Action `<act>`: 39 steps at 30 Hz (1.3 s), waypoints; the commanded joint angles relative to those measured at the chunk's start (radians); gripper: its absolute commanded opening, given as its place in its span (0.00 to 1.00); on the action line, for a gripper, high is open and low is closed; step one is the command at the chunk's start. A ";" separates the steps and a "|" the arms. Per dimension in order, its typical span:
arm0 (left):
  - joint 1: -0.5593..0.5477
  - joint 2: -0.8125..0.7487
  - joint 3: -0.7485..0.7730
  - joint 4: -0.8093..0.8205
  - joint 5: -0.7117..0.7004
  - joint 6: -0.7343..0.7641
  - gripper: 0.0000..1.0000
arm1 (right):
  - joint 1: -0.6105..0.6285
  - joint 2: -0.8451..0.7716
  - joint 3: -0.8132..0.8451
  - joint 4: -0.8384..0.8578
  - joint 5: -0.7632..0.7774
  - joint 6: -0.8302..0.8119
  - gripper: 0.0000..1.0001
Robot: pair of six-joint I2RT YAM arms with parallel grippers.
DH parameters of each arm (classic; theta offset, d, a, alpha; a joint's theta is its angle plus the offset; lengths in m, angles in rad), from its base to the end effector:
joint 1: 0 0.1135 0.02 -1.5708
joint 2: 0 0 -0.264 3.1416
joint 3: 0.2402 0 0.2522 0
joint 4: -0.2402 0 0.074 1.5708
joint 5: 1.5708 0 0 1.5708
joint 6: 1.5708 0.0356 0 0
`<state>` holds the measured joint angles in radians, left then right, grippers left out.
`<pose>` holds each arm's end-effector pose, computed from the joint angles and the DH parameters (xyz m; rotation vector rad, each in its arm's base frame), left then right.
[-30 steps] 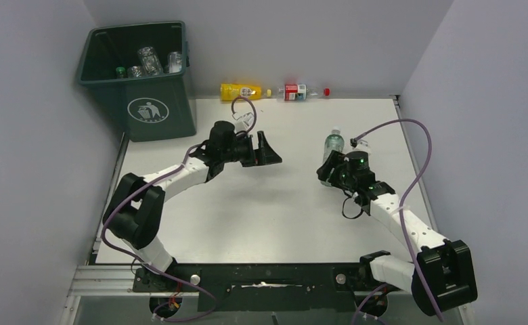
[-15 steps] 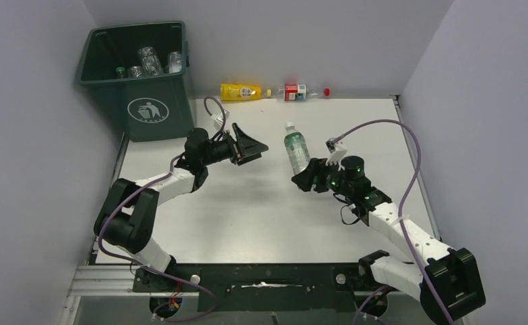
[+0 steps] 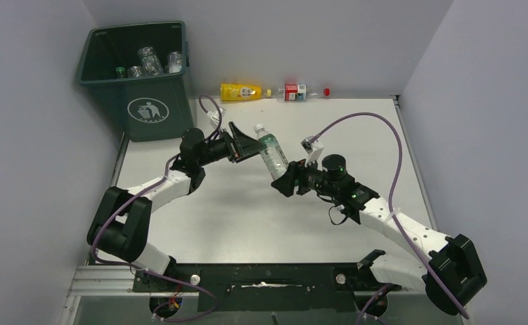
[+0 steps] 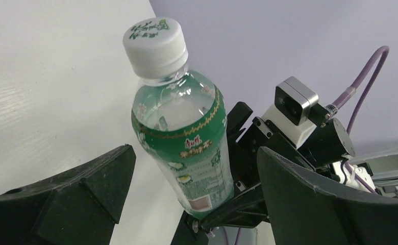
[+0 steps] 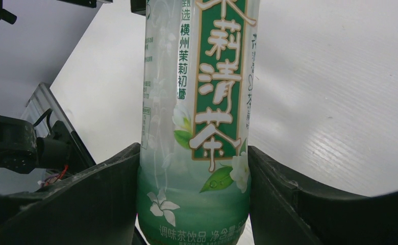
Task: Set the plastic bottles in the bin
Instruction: Place the plastic bottle in the trash bin.
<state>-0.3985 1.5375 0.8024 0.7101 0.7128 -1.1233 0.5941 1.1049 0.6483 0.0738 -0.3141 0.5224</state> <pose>0.2988 -0.1511 0.2550 -0.0267 1.8929 -1.6765 0.1992 0.1478 0.2549 -0.2955 2.0612 1.0188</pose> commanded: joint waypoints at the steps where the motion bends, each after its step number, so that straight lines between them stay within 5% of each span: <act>1: 0.000 -0.050 0.000 -0.003 -0.031 0.050 0.91 | 0.055 0.018 0.070 0.072 0.040 -0.024 0.59; 11: -0.005 -0.077 0.001 -0.068 -0.061 0.101 0.91 | 0.120 0.055 0.093 0.084 0.079 -0.026 0.59; 21: -0.011 -0.058 0.039 -0.137 -0.058 0.135 0.51 | 0.133 0.052 0.066 0.105 0.103 -0.020 0.59; 23: -0.012 -0.053 0.045 -0.147 -0.061 0.137 0.50 | 0.133 0.044 0.059 0.106 0.107 -0.019 0.59; 39: -0.022 -0.025 0.198 -0.313 -0.101 0.224 0.43 | 0.133 -0.032 0.008 0.088 0.121 -0.015 0.86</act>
<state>-0.4122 1.5059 0.9176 0.4011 0.6350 -0.9463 0.7212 1.1042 0.6628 0.0963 -0.2066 0.5121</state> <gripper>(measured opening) 0.613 0.837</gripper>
